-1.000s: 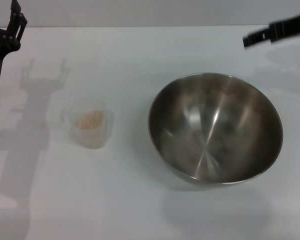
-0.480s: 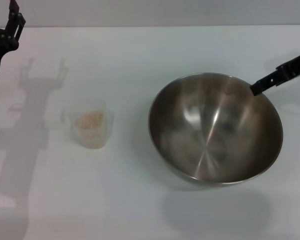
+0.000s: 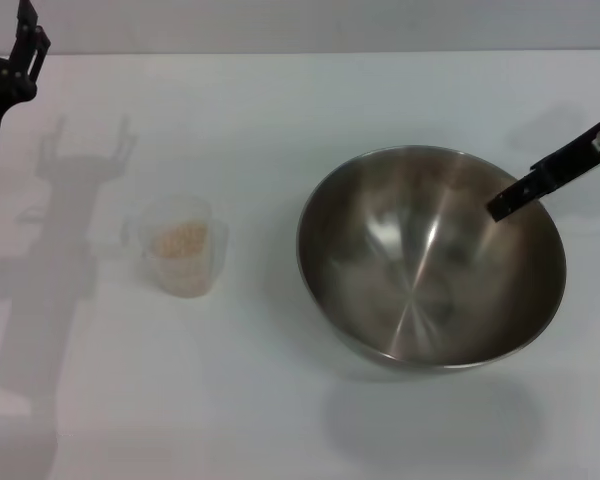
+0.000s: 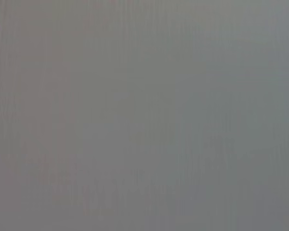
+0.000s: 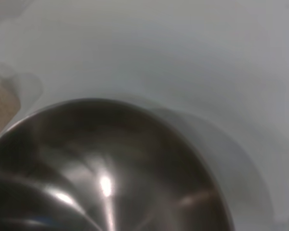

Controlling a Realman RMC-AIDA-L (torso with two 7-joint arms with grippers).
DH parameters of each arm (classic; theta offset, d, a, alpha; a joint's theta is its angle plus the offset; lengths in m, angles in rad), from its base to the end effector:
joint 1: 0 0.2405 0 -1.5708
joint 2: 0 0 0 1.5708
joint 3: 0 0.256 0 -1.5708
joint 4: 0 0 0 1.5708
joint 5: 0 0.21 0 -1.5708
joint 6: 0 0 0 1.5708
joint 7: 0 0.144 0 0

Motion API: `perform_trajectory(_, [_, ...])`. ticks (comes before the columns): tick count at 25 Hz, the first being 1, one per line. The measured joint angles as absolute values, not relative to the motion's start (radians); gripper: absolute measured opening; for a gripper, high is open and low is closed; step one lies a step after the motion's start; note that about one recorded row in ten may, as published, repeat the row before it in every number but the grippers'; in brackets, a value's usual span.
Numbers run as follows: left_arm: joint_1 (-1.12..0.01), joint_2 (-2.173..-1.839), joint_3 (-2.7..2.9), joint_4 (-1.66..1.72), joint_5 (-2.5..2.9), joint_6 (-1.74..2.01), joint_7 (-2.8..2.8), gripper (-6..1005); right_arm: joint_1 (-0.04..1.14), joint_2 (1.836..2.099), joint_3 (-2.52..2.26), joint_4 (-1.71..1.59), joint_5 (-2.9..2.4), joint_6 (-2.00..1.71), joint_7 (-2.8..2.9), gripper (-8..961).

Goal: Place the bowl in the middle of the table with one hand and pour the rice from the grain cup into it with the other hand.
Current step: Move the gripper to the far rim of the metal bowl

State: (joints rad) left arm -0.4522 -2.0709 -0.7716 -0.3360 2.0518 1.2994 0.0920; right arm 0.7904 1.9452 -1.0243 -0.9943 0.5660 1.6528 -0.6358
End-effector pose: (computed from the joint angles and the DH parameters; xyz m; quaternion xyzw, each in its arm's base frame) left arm -0.2816 0.3453 0.0009 -0.6319 -0.1581 -0.3569 0.6696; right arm 0.2121 0.3927 0.0575 -0.8717 0.4483 -0.1373 0.1427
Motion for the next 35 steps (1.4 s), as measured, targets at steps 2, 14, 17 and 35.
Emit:
perform_trajectory(2, [-0.450, -2.071, -0.772, -0.336, 2.052, 1.300, 0.092, 843, 0.798, 1.946, -1.026, -0.967, 0.566, 1.641, -0.644, 735])
perform_trajectory(14, [-0.439, -2.072, -0.772, -0.336, 2.052, 1.315, 0.092, 843, 0.821, 1.947, -1.020, -0.892, 0.509, 1.596, -0.643, 627])
perform_trajectory(17, [-0.436, -2.072, -0.772, -0.336, 2.053, 1.320, 0.091, 843, 0.824, 1.947, -1.017, -0.884, 0.508, 1.595, -0.643, 471])
perform_trajectory(35, [-0.426, -2.072, -0.772, -0.336, 2.053, 1.338, 0.087, 843, 0.817, 1.962, -0.985, -0.918, 0.512, 1.547, -0.643, 22])
